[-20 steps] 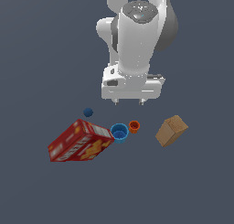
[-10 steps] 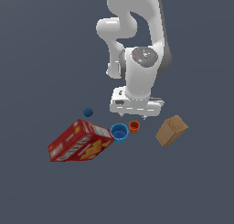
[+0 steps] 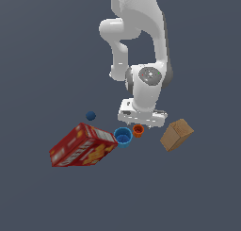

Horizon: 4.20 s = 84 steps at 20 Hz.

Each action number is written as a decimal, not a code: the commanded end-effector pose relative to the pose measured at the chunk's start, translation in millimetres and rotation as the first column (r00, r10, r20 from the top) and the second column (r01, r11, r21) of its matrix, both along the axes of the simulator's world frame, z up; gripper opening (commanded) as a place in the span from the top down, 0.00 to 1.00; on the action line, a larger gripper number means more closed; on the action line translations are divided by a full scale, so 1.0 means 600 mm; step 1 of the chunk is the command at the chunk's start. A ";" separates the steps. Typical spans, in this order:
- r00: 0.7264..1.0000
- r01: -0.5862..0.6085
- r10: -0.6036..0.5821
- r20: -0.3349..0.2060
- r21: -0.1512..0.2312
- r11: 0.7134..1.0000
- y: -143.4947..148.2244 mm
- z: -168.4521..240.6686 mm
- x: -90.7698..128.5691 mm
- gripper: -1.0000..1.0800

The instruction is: Pick up a designated object from a clutter of objects.

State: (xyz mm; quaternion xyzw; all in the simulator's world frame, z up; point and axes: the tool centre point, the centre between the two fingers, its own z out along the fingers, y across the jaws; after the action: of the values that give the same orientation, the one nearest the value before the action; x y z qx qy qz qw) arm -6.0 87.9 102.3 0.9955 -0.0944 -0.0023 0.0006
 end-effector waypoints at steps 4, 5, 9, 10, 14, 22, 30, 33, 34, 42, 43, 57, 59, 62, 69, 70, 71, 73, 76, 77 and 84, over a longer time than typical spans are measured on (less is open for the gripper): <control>1.000 0.019 -0.019 0.004 0.001 1.000 0.006 -0.022 -0.005 0.04; 1.000 0.020 -0.020 0.005 0.001 1.000 0.006 -0.023 -0.006 0.04; 1.000 0.017 -0.017 0.003 0.001 1.000 0.006 -0.024 -0.006 0.04; 1.000 0.017 -0.017 0.003 0.001 1.000 0.006 -0.027 -0.006 0.04; 1.000 0.018 -0.018 0.004 0.001 1.000 0.006 -0.047 -0.007 0.04; 1.000 0.019 -0.019 0.004 0.001 1.000 0.007 -0.101 -0.007 0.04; 1.000 0.020 -0.020 0.005 0.001 1.000 0.006 -0.107 -0.007 1.00; 1.000 0.020 -0.020 0.005 0.001 1.000 0.006 -0.107 -0.007 1.00; 1.000 0.020 -0.020 0.005 0.001 1.000 0.006 -0.107 -0.007 1.00; 1.000 0.021 -0.021 0.006 0.001 1.000 0.001 -0.095 -0.008 1.00; 1.000 0.021 -0.021 0.006 0.001 1.000 -0.001 -0.091 -0.008 1.00; 1.000 0.020 -0.021 0.006 0.002 1.000 -0.083 0.053 -0.025 1.00; 1.000 0.020 -0.020 0.006 0.002 1.000 -0.101 0.086 -0.028 1.00; 1.000 0.020 -0.020 0.005 0.003 1.000 -0.131 0.140 -0.034 1.00; 1.000 0.020 -0.020 0.005 0.004 1.000 -0.199 0.261 -0.045 1.00; 1.000 0.020 -0.020 0.005 0.004 1.000 -0.209 0.278 -0.046 1.00; 1.000 0.020 -0.020 0.005 0.004 1.000 -0.217 0.294 -0.047 1.00; 1.000 0.020 -0.020 0.005 0.004 1.000 -0.235 0.324 -0.049 1.00; 1.000 0.020 -0.020 0.005 0.003 1.000 -0.257 0.363 -0.052 1.00; 1.000 0.020 -0.020 0.005 0.003 1.000 -0.264 0.375 -0.052 1.00; 1.000 0.020 -0.020 0.005 0.002 1.000 -0.296 0.432 -0.053 1.00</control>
State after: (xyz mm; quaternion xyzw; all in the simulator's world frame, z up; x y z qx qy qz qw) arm -37.7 -86.5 355.2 0.9945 -0.1048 0.0002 -0.0006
